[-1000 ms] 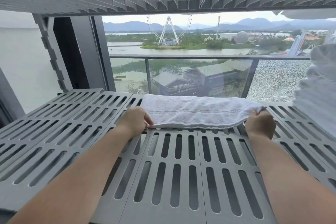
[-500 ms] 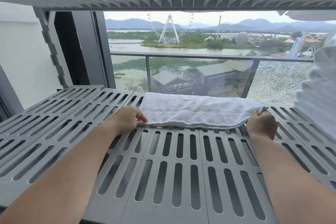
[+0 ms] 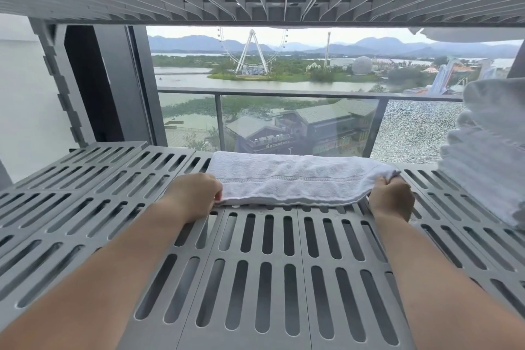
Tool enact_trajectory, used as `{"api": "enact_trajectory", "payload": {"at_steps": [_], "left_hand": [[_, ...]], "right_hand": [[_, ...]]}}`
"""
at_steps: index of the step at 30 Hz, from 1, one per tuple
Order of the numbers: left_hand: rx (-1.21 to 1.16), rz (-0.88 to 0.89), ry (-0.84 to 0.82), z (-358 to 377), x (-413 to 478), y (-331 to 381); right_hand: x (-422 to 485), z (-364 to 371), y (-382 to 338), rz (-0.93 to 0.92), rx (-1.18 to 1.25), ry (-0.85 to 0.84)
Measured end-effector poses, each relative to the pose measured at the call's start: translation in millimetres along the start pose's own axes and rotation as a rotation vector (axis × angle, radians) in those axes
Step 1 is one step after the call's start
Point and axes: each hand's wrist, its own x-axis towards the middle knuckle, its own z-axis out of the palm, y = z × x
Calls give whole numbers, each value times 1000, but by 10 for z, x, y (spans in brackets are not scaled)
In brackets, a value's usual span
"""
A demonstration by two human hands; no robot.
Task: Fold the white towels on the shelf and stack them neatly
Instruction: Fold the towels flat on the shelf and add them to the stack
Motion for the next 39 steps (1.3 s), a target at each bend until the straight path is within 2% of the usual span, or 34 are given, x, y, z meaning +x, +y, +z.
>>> {"api": "enact_trajectory", "payload": {"at_steps": [7, 16, 20, 25, 32, 37, 39], "left_hand": [[162, 20, -3, 78, 35, 42], [-27, -62, 178, 149, 77, -46], [-1, -80, 282, 145, 55, -38], [-37, -215, 287, 52, 20, 24], [24, -276, 239, 51, -31, 143], [90, -347, 203, 5, -53, 138], [69, -390, 231, -54, -63, 111]], "right_hand": [[2, -3, 10, 16, 19, 12], [45, 7, 13, 42, 43, 20], [67, 9, 3, 57, 69, 52], [72, -15, 11, 173, 158, 68], [51, -109, 5, 379, 365, 90], [-5, -139, 4, 296, 314, -33], [-73, -180, -49, 260, 329, 22]]}}
